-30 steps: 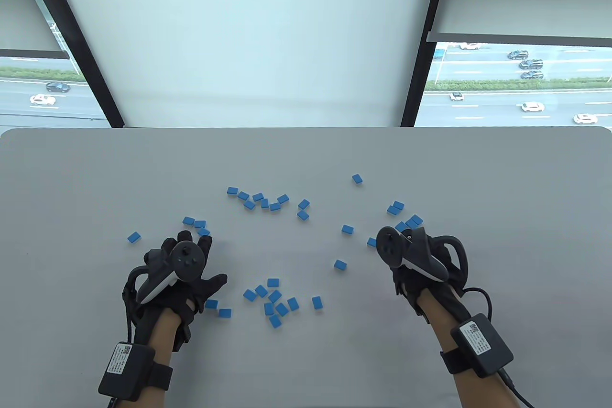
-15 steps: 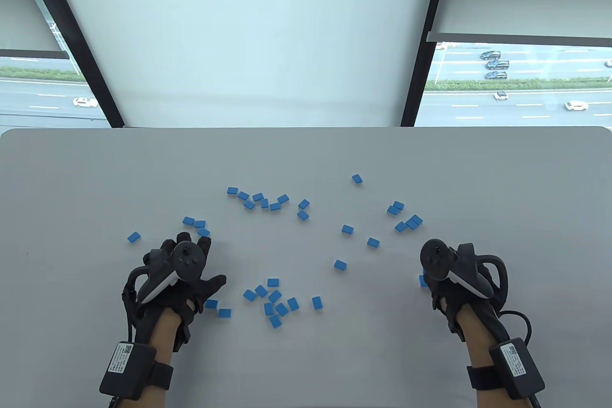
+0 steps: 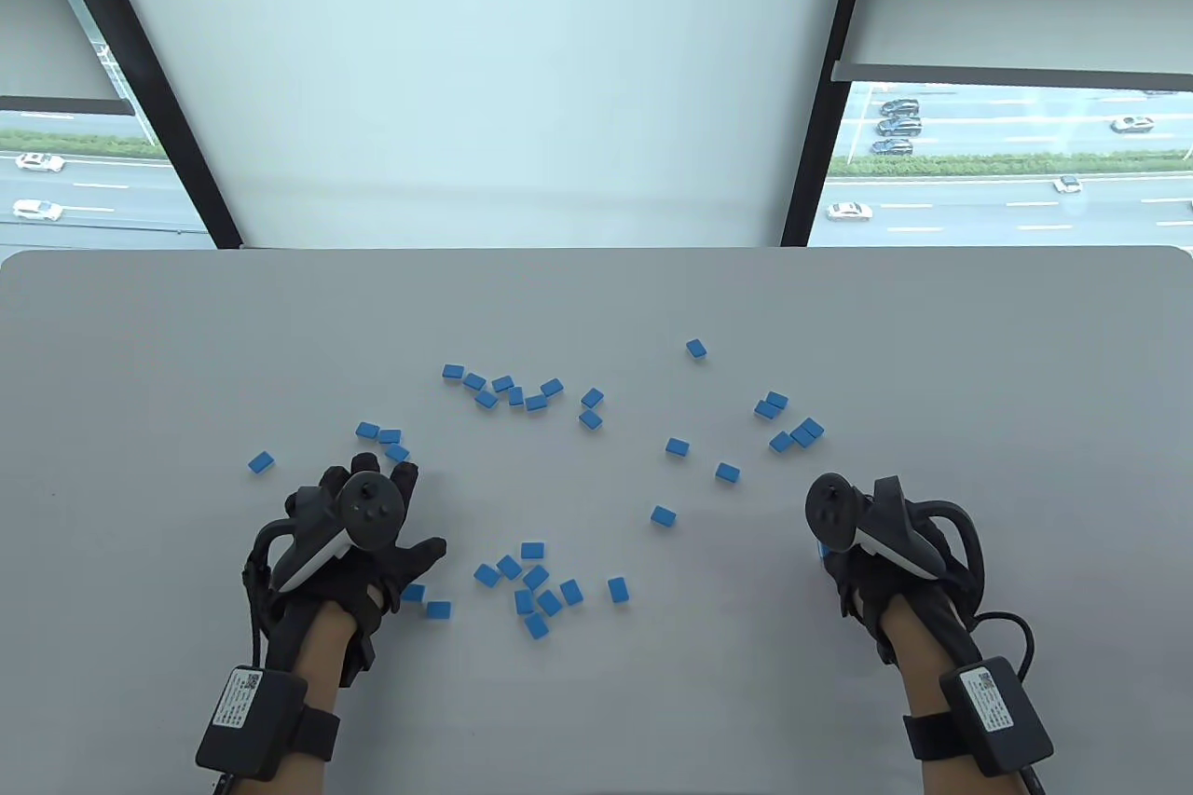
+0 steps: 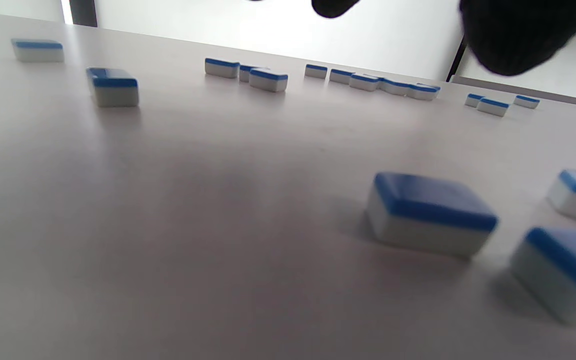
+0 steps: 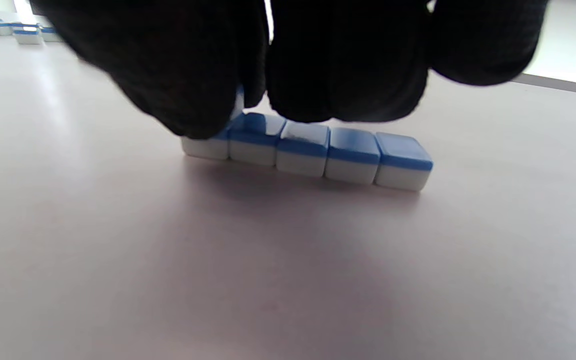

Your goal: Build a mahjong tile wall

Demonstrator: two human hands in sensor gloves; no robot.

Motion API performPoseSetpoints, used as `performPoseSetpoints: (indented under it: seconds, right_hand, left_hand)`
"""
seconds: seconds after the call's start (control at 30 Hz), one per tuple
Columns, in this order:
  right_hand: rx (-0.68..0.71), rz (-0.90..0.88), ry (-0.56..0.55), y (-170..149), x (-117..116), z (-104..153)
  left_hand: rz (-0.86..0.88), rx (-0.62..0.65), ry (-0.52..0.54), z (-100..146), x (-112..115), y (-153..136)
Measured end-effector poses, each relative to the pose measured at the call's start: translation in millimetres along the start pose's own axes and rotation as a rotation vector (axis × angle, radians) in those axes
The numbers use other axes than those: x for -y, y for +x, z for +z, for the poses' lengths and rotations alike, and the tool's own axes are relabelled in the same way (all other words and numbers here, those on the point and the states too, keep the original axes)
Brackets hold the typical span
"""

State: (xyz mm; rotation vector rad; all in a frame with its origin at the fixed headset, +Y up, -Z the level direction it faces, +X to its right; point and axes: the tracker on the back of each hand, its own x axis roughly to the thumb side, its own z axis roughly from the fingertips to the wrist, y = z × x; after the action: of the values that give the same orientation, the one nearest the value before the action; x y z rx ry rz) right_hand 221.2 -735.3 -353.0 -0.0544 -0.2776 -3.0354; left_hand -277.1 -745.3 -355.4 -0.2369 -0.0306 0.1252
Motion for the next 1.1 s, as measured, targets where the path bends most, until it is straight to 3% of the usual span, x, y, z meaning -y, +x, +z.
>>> performPoseSetpoints:
  seconds: [0.27, 0.57, 0.8, 1.1]
  right_hand:
    - [-0.006, 0.003, 0.005, -0.1, 0.7, 0.6]
    - [0.056, -0.053, -0.108, 27.4, 41.0, -0.6]
    - [0.107, -0.019, -0.007, 77.5, 50.7, -37.0]
    - [0.026, 0.095, 0.117, 102.7, 29.4, -87.3]
  left_hand:
    - [0.005, -0.001, 0.007, 0.3, -0.6, -0.6]
    - [0.008, 0.005, 0.017, 0.8, -1.8, -1.1]
    - [0.032, 0.014, 0.019, 1.0, -2.2, -2.8]
    - [0.050, 0.025, 0.019, 1.2, -3.0, -3.6]
